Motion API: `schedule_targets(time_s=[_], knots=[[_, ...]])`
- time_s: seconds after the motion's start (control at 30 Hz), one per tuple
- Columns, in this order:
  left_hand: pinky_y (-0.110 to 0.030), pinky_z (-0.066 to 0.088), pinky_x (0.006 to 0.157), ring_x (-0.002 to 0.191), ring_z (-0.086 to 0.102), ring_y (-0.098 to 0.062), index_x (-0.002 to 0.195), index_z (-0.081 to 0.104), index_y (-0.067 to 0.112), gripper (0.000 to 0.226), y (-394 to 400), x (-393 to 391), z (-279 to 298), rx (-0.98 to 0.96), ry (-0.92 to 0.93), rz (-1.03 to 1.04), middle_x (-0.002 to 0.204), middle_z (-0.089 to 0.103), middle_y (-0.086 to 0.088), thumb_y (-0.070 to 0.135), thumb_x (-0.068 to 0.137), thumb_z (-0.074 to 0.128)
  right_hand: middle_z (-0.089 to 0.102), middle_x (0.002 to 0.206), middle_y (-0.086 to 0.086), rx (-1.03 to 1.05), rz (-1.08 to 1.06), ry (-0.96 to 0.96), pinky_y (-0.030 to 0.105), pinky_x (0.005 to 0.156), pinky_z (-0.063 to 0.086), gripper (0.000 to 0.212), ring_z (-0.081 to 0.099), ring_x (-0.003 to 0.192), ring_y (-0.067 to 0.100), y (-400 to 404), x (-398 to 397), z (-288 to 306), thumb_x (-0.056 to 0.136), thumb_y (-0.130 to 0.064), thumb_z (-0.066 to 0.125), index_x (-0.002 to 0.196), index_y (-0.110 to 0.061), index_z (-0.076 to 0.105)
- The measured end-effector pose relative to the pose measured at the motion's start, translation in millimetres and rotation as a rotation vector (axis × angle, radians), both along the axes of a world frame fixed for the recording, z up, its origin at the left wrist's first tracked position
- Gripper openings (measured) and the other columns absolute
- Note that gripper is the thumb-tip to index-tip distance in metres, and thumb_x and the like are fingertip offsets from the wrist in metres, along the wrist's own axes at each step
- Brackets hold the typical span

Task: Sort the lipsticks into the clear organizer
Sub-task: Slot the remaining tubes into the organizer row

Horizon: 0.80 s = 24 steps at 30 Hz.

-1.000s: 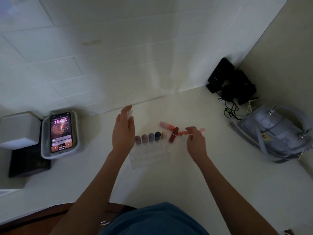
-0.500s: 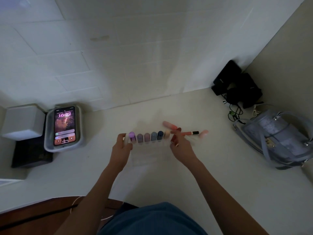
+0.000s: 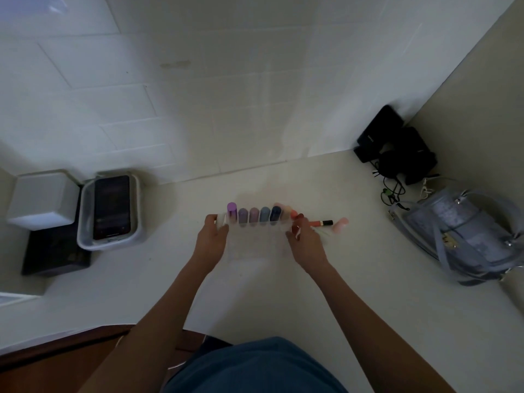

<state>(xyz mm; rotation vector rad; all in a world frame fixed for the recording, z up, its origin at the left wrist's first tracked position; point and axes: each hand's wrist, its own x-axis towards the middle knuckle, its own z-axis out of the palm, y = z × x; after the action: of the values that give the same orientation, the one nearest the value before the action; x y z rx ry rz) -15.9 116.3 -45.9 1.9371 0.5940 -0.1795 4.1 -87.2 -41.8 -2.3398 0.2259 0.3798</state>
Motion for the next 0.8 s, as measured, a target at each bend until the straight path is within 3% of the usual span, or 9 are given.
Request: schedule_targets(time_s=[0.07, 0.17, 0.27, 0.33, 0.4, 0.5, 0.63, 0.8], knots=[[-0.031, 0.038, 0.071, 0.080, 0.053, -0.026, 0.116, 0.047, 0.005, 0.024, -2, -9, 1, -0.032, -0.055, 0.112, 0.095, 0.061, -0.012, 0.019, 0.098, 0.040, 0.060, 0.079, 0.008, -0.009, -0.060, -0.160, 0.030, 0.061, 0.040, 0.025, 0.058, 0.070, 0.024, 6, -8, 7, 0.096, -0.018, 0.048, 0.118, -0.007, 0.046], [-0.031, 0.042, 0.064, 0.069, 0.052, -0.021, 0.108, 0.046, 0.008, 0.013, -1, -30, -1, -0.091, -0.111, 0.174, 0.083, 0.062, -0.006, 0.015, 0.097, 0.042, 0.050, 0.060, -0.004, 0.215, -0.025, -0.223, 0.022, 0.051, 0.039, 0.007, 0.046, 0.050, 0.006, 24, -22, 19, 0.095, -0.014, 0.049, 0.101, -0.011, 0.053], [-0.021, 0.044, 0.062, 0.075, 0.058, -0.015, 0.104, 0.047, 0.015, 0.012, -1, -41, 3, -0.101, -0.135, 0.127, 0.093, 0.063, -0.003, 0.016, 0.093, 0.053, 0.054, 0.070, -0.005, 0.408, 0.106, -0.040, 0.020, 0.046, 0.047, 0.017, 0.052, 0.055, 0.007, 46, -28, 24, 0.097, -0.014, 0.045, 0.110, -0.016, 0.057], [-0.016, 0.044, 0.063, 0.077, 0.059, -0.008, 0.098, 0.050, 0.017, 0.017, 0, -41, 9, -0.073, -0.163, 0.071, 0.090, 0.063, 0.003, 0.014, 0.087, 0.063, 0.060, 0.081, -0.004, 0.452, 0.143, 0.037, 0.026, 0.055, 0.056, 0.026, 0.060, 0.066, 0.010, 59, -29, 24, 0.098, -0.014, 0.044, 0.121, -0.018, 0.056], [-0.012, 0.045, 0.060, 0.070, 0.062, -0.001, 0.093, 0.055, 0.014, 0.021, -1, -40, 17, -0.073, -0.193, 0.011, 0.083, 0.065, 0.009, 0.010, 0.080, 0.072, 0.066, 0.093, 0.001, 0.489, 0.122, 0.060, 0.027, 0.065, 0.058, 0.029, 0.064, 0.076, 0.013, 66, -27, 23, 0.097, -0.015, 0.046, 0.125, -0.018, 0.056], [-0.008, 0.047, 0.056, 0.064, 0.064, 0.005, 0.087, 0.062, 0.010, 0.021, -2, -38, 27, -0.130, -0.206, -0.034, 0.076, 0.069, 0.011, 0.009, 0.073, 0.078, 0.067, 0.102, 0.012, 0.588, 0.026, 0.100, 0.024, 0.066, 0.059, 0.027, 0.068, 0.078, 0.015, 68, -26, 24, 0.095, -0.013, 0.053, 0.121, -0.015, 0.058], [-0.013, 0.052, 0.067, 0.081, 0.068, -0.011, 0.097, 0.071, 0.019, 0.030, -2, -39, 34, -0.425, -0.097, -0.108, 0.085, 0.075, 0.008, 0.002, 0.073, 0.075, 0.066, 0.105, 0.018, 0.819, -0.182, 0.216, 0.027, 0.063, 0.060, 0.018, 0.069, 0.080, 0.018, 62, -29, 27, 0.097, -0.011, 0.048, 0.112, -0.005, 0.056], [-0.021, 0.055, 0.081, 0.098, 0.070, -0.014, 0.117, 0.065, 0.017, 0.042, 3, -40, 36, -0.656, 0.038, -0.260, 0.106, 0.074, -0.002, -0.004, 0.080, 0.066, 0.067, 0.099, 0.012, 0.890, -0.279, 0.260, 0.030, 0.062, 0.060, 0.015, 0.069, 0.082, 0.020, 52, -30, 27, 0.095, -0.015, 0.052, 0.110, -0.012, 0.055]])
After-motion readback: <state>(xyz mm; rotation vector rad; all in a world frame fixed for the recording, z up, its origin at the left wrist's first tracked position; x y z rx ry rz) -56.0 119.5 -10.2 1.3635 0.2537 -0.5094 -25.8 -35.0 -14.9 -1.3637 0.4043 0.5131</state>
